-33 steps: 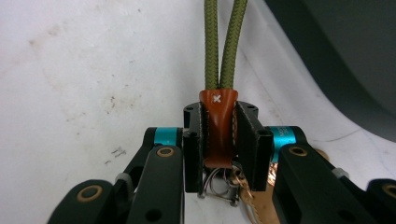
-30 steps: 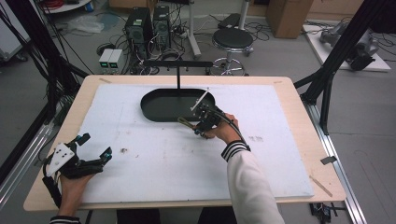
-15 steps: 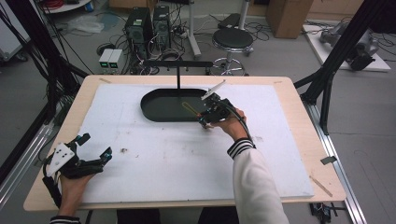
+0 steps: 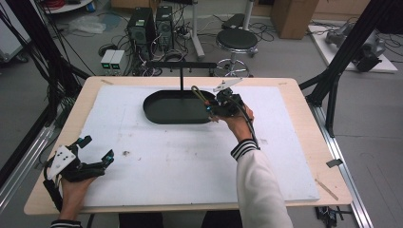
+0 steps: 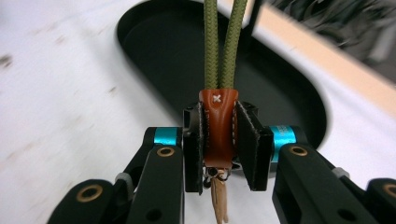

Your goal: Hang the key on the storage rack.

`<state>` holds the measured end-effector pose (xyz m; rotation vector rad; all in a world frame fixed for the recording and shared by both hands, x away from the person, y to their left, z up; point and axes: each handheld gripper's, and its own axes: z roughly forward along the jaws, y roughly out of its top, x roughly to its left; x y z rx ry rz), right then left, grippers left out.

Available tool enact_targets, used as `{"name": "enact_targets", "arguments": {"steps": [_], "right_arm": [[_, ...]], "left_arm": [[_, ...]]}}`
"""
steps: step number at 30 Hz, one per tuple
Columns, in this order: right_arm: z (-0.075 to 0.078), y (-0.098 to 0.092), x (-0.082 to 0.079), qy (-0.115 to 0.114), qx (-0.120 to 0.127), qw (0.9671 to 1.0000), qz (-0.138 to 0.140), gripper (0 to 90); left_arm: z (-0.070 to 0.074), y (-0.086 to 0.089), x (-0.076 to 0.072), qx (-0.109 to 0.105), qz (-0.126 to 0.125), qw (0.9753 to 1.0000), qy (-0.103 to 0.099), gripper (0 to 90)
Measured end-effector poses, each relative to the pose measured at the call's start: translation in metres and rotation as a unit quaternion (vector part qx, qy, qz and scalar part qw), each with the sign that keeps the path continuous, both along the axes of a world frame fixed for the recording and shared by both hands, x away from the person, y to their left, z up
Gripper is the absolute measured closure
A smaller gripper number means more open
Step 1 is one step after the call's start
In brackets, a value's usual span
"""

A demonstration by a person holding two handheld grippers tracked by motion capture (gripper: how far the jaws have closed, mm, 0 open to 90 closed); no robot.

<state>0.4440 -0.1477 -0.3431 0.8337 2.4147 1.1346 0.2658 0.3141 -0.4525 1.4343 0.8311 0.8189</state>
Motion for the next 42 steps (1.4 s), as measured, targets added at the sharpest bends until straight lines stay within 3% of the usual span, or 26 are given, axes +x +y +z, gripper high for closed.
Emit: {"name": "enact_targets", "arguments": {"steps": [7,18,31,42], "right_arm": [[0.008,-0.005,-0.003,-0.049,0.022,0.9977,-0.041,73.3],[0.013,-0.013,-0.005,-0.098,0.05,0.9882,-0.106,73.2],[0.01,-0.015,0.002,-0.108,0.059,0.9845,-0.125,73.2],[0.002,-0.015,0.012,-0.096,0.058,0.9832,-0.144,73.2]], "left_arm": [[0.0,0.0,0.0,-0.001,0.0,1.0,0.001,1.7],[0.0,0.0,0.0,0.001,0.0,1.0,0.001,1.7],[0.0,0.0,0.0,0.002,0.0,1.0,0.002,1.7],[0.0,-0.001,0.001,0.004,0.0,1.0,0.003,1.7]]}}
